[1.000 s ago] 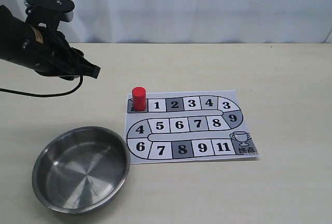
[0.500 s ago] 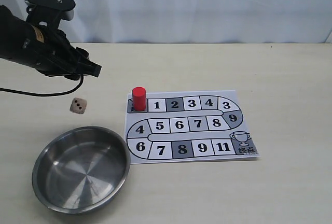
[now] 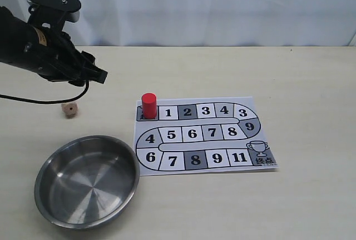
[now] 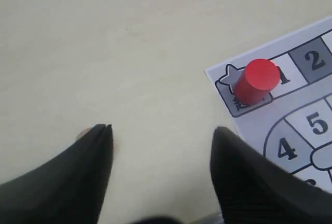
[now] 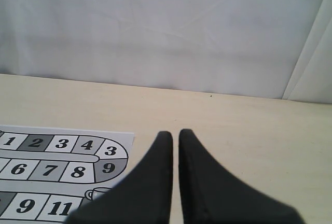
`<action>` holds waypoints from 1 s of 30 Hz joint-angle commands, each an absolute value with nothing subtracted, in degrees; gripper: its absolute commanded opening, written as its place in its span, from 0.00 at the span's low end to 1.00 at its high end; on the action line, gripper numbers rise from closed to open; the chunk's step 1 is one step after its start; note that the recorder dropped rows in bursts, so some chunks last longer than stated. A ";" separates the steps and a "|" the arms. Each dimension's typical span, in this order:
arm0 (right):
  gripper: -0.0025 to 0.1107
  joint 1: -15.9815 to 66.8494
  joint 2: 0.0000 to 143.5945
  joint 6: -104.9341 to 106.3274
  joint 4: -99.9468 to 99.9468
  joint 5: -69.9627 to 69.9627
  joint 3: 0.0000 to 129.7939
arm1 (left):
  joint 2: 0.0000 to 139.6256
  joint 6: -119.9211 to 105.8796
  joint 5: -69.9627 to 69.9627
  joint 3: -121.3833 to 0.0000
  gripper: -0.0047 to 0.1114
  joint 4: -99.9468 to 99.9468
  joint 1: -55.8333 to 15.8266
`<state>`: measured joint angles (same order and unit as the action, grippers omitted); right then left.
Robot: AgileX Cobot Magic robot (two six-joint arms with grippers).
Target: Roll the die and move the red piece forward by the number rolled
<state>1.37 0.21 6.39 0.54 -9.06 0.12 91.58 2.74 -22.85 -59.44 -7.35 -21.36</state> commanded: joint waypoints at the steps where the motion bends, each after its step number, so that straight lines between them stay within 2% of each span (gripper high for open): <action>1: 0.06 1.52 0.00 6.35 0.64 -9.24 0.00 | 91.01 3.04 -22.98 -59.75 0.50 -10.66 -21.26; 21: 0.06 1.52 0.00 6.35 0.64 -9.24 0.00 | 90.17 3.04 -27.13 -60.04 0.50 -11.56 -21.26; 24: 0.06 1.52 0.00 6.35 0.64 -9.24 0.00 | 89.66 3.04 -32.67 -61.84 0.41 -12.06 -21.26; 30: 0.06 1.52 0.00 6.35 0.64 -9.24 0.00 | 89.66 3.04 -41.96 -66.29 0.10 -13.29 -20.43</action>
